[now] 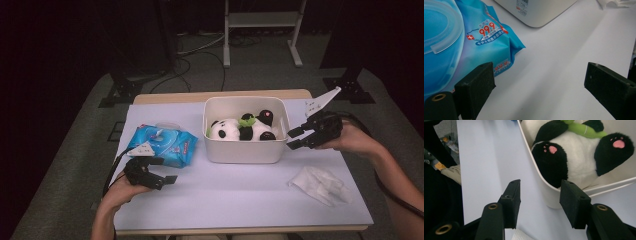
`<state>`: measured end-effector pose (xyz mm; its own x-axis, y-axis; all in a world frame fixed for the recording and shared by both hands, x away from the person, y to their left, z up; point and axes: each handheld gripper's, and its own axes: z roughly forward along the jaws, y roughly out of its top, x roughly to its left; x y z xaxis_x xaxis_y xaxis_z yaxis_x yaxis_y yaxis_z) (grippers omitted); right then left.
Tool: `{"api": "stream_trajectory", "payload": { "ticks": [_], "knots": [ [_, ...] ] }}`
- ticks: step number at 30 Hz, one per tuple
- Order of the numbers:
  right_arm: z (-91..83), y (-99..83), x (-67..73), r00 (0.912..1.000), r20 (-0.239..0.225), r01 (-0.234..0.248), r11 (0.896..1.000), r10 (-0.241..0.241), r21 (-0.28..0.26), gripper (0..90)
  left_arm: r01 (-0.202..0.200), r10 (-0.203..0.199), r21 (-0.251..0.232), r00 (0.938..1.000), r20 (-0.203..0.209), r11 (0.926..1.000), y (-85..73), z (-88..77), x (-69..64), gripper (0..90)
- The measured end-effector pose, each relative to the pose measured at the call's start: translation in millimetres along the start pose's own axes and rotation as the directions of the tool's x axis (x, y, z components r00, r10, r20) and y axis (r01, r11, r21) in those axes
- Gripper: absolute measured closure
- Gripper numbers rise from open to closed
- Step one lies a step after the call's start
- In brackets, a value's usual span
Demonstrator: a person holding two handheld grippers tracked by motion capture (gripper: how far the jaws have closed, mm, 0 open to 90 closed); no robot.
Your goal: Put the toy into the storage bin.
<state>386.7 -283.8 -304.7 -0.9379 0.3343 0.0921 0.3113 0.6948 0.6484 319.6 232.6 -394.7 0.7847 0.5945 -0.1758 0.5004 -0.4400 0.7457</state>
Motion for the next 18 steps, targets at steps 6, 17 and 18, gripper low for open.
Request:
{"api": "stream_trajectory", "payload": {
  "ticks": [6, 17, 18],
  "knots": [
    [-0.1, -7.1, 4.0, 1.0, 0.002, -0.001, 0.999, 0.001, -0.046, 50.8, -0.005, 0.005, 0.002, 1.0, -0.001, 1.0, -0.2, -1.0, -0.3, 8.9],
    [-3.5, -21.7, 11.1, 0.9997, 0.007, -0.023, 0.999, 0.024, -0.026, 50.1, -0.008, 0.008, 0.005, 1.0, 0.0, 1.0, -0.3, -1.0, -1.8, 8.9],
    [-4.4, -23.8, 11.5, 0.9996, 0.006, -0.026, 0.999, 0.026, -0.029, 50.1, -0.009, 0.009, 0.005, 1.0, 0.0, 0.9999, -0.1, -1.0, -1.8, 8.9]
  ]
}}
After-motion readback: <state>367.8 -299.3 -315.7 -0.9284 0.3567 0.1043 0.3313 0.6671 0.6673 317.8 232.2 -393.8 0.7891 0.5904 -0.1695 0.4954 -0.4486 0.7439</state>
